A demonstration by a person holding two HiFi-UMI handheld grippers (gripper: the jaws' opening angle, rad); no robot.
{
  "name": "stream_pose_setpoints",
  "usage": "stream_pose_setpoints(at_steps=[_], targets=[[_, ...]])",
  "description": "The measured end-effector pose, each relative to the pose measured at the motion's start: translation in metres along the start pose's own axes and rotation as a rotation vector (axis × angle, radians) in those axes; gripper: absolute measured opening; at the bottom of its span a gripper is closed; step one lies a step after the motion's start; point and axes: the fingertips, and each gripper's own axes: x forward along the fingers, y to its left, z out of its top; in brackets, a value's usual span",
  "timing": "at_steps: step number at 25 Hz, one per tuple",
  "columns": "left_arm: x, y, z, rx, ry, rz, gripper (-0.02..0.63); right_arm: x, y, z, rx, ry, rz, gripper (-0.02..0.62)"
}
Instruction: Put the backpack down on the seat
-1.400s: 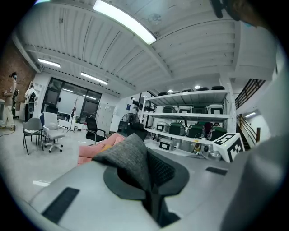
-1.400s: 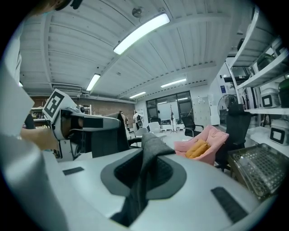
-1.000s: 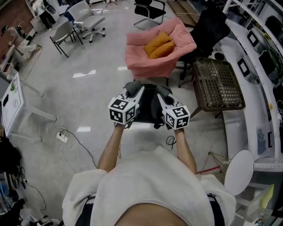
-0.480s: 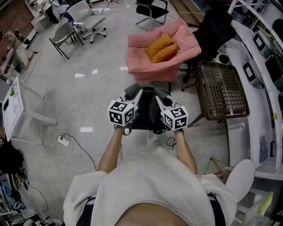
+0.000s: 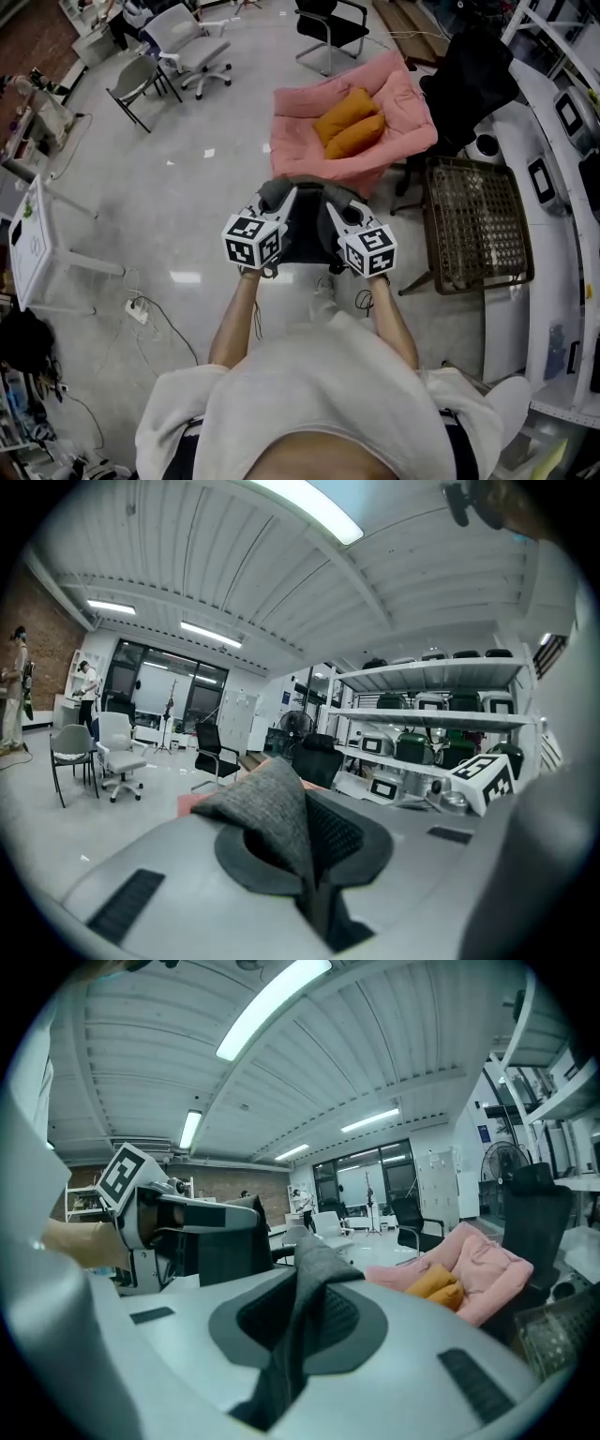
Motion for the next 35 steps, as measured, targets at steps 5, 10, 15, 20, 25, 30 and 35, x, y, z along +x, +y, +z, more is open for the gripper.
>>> stream_pose_setpoints(at_steps=[5,10,15,20,25,30,35], targets=[[0.061,0.024,0.038,0.021,-0.031,0.016,0.031,0.037,-0.058,0.034,-0.022,-0.026,0.022,0.028],[0.112,0.046,0.072,0.033,-0.067,0.037,0.031,0.068,-0.108,0.068,-0.060,-0.051,0.046,0.028],[0.143,0.065,0.097,0.042,-0.085,0.046,0.030,0.097,-0.141,0.097,-0.089,-0.079,0.063,0.028],[0.166,0.082,0.115,0.071,-0.090,0.052,0.030,0.122,-0.164,0.118,-0.102,-0.100,0.077,0.028],[0.187,0.102,0.127,0.087,-0.102,0.043,0.030,0.147,-0.180,0.129,-0.094,-0.109,0.078,0.028],[0.213,0.134,0.144,0.094,-0.125,0.015,0.031,0.181,-0.198,0.143,-0.112,-0.107,0.065,0.028],[0.238,0.178,0.168,0.095,-0.152,-0.036,0.031,0.225,-0.213,0.165,-0.121,-0.116,0.041,0.029]])
